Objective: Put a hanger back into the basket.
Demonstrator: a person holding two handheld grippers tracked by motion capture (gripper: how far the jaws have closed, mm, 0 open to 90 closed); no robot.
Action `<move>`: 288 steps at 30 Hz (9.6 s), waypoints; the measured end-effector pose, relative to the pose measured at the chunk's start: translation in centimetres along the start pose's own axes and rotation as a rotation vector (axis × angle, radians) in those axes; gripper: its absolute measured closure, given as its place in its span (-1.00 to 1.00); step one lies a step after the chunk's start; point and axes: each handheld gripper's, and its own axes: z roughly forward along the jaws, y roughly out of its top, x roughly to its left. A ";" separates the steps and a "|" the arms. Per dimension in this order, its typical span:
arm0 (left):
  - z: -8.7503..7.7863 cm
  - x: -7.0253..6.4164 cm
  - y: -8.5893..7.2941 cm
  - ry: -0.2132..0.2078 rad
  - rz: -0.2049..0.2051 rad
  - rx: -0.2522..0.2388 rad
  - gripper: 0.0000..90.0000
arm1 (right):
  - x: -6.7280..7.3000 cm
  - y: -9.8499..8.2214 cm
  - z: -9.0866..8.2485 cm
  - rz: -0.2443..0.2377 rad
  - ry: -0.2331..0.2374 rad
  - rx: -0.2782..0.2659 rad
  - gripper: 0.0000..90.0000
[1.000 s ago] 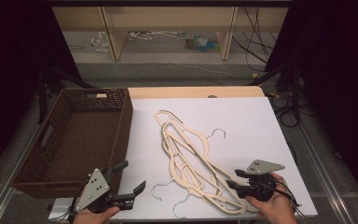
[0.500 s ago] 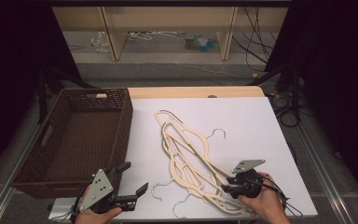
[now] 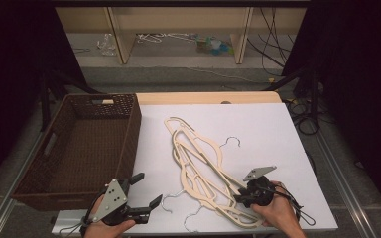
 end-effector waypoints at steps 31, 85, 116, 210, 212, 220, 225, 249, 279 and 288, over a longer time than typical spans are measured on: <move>9.4 0.0 -2.5 -0.057 0.236 0.301 -0.42 | -0.7 2.5 -4.2 -0.008 -0.027 -0.012 0.79; 11.4 -2.7 -0.9 -0.275 0.917 0.294 0.33 | -4.5 2.1 -3.3 -0.033 0.156 0.058 0.78; 9.2 -3.8 5.4 -0.247 1.205 0.211 0.90 | -4.9 2.6 -7.1 0.002 0.126 -0.110 0.08; -10.2 19.6 16.2 0.049 -0.090 0.159 0.91 | -1.4 -3.7 -7.3 -0.048 -0.023 -0.296 -0.50; -10.2 20.2 15.2 0.066 -0.097 0.180 0.91 | -1.4 -3.7 -7.2 -0.044 -0.025 -0.294 -0.50; -10.3 22.7 12.1 0.126 -0.127 0.267 0.91 | -1.5 -3.7 -7.2 -0.051 -0.021 -0.293 -0.49; -10.0 23.5 10.5 0.147 -0.133 0.323 0.91 | -1.3 -3.7 -7.1 -0.048 -0.022 -0.282 -0.49; -7.5 25.4 4.0 0.154 -0.177 0.495 0.90 | -1.5 -4.0 -7.0 -0.058 -0.021 -0.279 -0.48; -7.6 22.5 4.8 0.420 -0.223 0.440 -0.18 | -1.2 -4.0 -6.4 -0.088 -0.002 -0.242 -0.47; -5.0 12.9 8.1 0.162 -0.144 0.270 -0.30 | -1.3 -4.3 -5.8 -0.091 -0.018 -0.218 -0.45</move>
